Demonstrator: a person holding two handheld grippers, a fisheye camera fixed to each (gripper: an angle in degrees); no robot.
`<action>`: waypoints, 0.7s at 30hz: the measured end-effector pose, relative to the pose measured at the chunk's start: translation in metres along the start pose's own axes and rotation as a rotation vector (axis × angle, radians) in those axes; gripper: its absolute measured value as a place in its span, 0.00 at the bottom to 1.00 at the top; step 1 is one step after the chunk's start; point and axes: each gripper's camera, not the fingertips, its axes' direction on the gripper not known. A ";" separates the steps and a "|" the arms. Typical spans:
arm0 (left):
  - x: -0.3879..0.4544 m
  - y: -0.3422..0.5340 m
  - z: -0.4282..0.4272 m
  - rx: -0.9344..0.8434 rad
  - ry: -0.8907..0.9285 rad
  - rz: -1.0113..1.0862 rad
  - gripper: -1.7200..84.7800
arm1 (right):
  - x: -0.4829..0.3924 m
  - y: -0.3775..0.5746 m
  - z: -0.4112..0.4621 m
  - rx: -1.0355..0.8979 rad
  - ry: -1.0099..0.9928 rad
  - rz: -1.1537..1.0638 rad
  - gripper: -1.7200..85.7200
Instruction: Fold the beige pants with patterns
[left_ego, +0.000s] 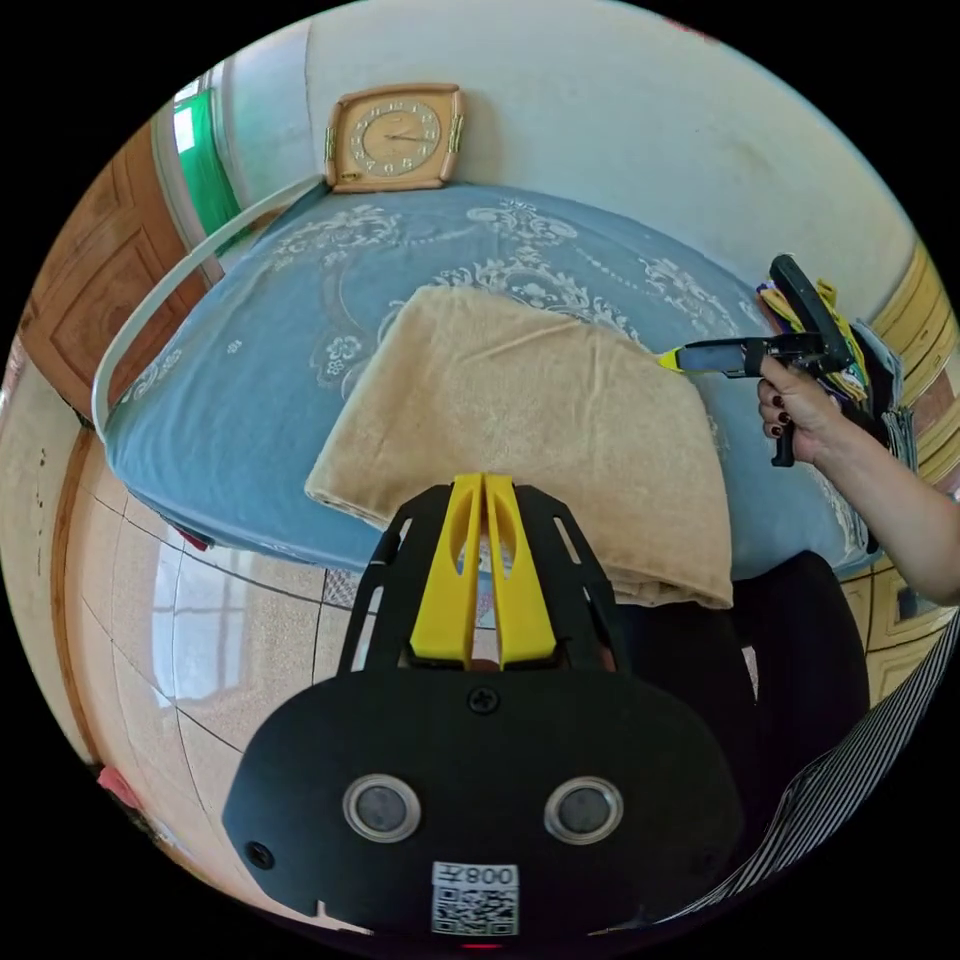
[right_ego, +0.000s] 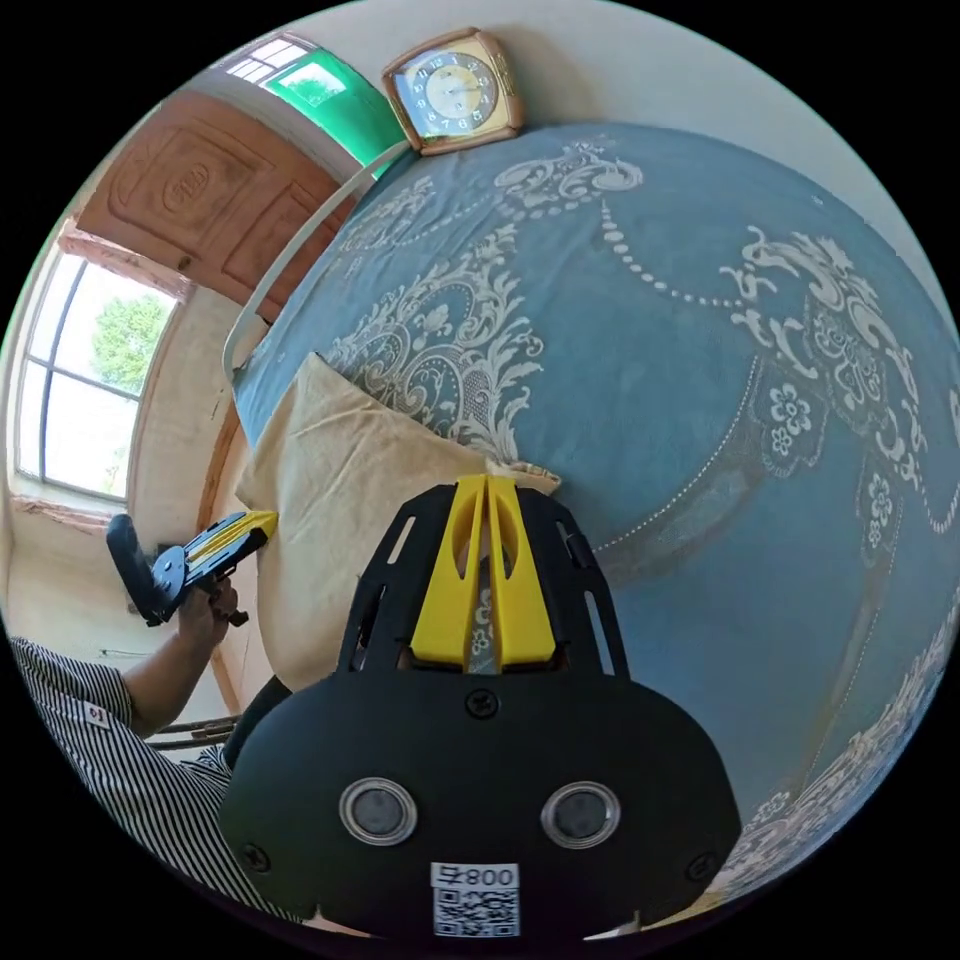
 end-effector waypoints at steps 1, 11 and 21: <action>-0.003 -0.002 -0.004 -0.002 -0.002 -0.011 0.02 | -0.001 0.000 -0.012 -0.003 -0.014 0.011 0.02; -0.062 -0.009 0.009 0.021 -0.070 -0.116 0.02 | -0.119 0.074 -0.027 -0.157 -0.043 -0.301 0.02; -0.109 -0.013 0.025 0.012 0.006 -0.180 0.02 | -0.147 0.105 -0.078 -0.222 -0.121 -0.318 0.02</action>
